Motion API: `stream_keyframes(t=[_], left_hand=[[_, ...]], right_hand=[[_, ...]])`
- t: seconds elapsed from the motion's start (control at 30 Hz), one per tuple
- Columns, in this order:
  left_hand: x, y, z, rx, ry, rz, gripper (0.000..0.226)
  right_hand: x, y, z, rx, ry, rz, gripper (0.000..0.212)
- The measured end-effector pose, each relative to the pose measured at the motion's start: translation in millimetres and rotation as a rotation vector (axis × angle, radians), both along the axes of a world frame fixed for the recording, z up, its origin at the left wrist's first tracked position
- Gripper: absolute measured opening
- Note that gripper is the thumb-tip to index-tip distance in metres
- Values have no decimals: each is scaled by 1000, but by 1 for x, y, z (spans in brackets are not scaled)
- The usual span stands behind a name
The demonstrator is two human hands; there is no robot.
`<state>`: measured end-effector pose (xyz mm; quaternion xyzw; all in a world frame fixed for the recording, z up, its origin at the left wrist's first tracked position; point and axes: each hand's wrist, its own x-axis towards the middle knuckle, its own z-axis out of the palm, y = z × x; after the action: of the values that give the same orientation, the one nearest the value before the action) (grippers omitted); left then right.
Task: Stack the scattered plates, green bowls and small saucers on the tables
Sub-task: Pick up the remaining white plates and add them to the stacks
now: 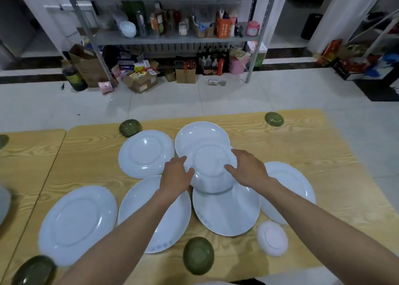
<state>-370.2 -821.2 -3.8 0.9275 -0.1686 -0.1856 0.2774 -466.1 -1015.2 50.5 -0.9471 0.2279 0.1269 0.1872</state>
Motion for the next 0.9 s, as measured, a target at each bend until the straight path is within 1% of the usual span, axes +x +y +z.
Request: stream_keyframes(t=[0.07, 0.17, 0.2, 0.27, 0.33, 0.37, 0.4, 0.47, 0.57, 0.7, 0.9], left_hand=[[8, -9, -8, -44, 100, 105, 48], [20, -21, -24, -115, 222, 254, 36], [23, -24, -28, -127, 248, 277, 38], [27, -29, -36, -165, 309, 332, 46], [30, -34, -41, -221, 373, 403, 46], [32, -37, -44, -249, 408, 445, 44], [33, -38, -45, -279, 438, 474, 42], [36, -41, -51, -309, 488, 523, 42], [39, -43, -57, -315, 521, 551, 46], [40, -43, -57, -352, 523, 612, 44], [38, -47, -34, -408, 409, 662, 42]], right_hand=[[11, -13, -12, 134, -8, -94, 63], [26, -29, -29, 296, -34, -254, 57], [31, -34, -35, 335, -24, -312, 60], [39, -42, -46, 401, -2, -423, 72], [43, -47, -56, 471, 4, -528, 83], [46, -50, -61, 501, 9, -562, 85], [45, -51, -67, 527, 15, -584, 84], [48, -53, -76, 579, 27, -598, 74], [51, -54, -86, 623, 14, -618, 62], [55, -57, -87, 616, 1, -618, 52], [57, -56, -72, 650, -115, -637, 46]])
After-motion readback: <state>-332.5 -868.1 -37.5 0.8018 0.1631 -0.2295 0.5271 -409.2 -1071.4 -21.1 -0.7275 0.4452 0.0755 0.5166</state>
